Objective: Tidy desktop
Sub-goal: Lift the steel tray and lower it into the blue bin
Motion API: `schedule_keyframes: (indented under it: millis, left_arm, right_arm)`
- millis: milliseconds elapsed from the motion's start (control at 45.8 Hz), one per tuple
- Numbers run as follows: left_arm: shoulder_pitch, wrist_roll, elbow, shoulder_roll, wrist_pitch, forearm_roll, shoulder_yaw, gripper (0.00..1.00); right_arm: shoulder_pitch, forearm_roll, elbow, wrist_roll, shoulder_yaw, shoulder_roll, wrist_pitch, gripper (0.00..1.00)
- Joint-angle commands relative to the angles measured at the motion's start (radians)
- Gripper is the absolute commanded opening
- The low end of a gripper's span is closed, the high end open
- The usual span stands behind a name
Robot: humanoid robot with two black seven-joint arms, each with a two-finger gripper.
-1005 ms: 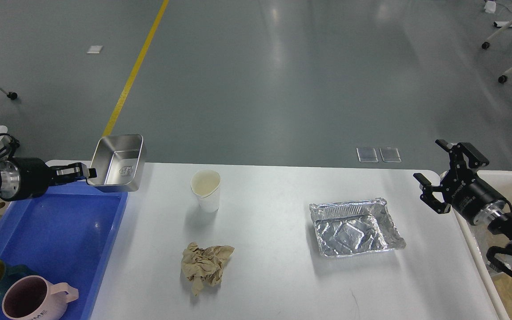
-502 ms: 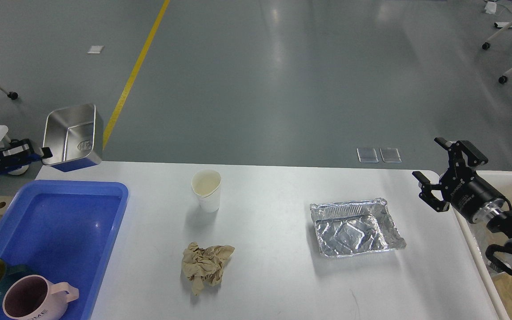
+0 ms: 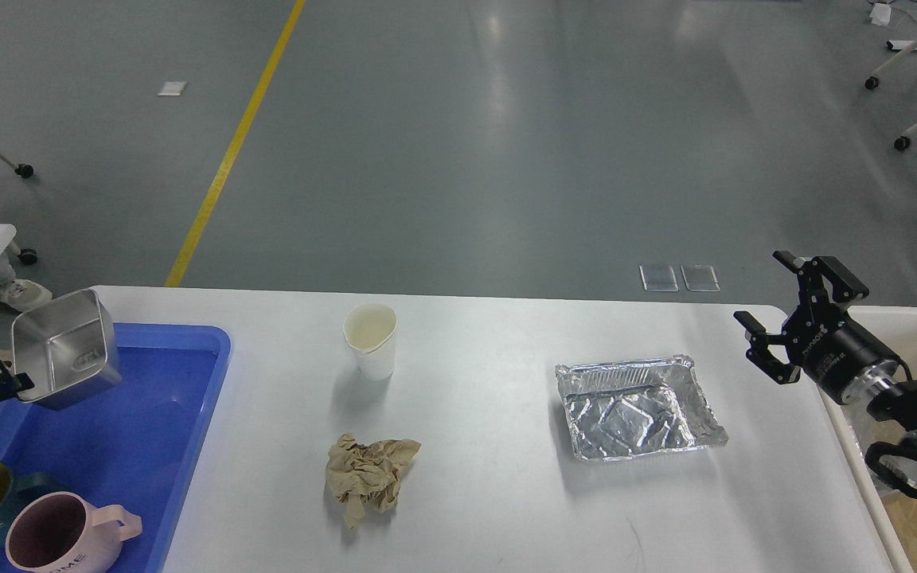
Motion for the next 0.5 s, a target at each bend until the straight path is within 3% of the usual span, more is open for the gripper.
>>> schedule_keyframes:
  millis: [0, 306, 481]
  left_arm:
    - [0.014, 0.012, 0.061, -0.075, 0.008, 0.000, 0.000, 0.01]
    - [0.014, 0.012, 0.269, -0.255, 0.005, 0.017, 0.008, 0.04]
    - [0.008, 0.014, 0.306, -0.312, 0.005, 0.020, 0.006, 0.05]
  right_arm:
    - [-0.004, 0.000, 0.000, 0.000, -0.003, 0.001, 0.001, 1.00]
    - [-0.002, 0.000, 0.000, 0.000, -0.025, -0.006, 0.000, 1.00]
    - [-0.004, 0.000, 0.000, 0.000, -0.025, -0.006, 0.000, 1.00]
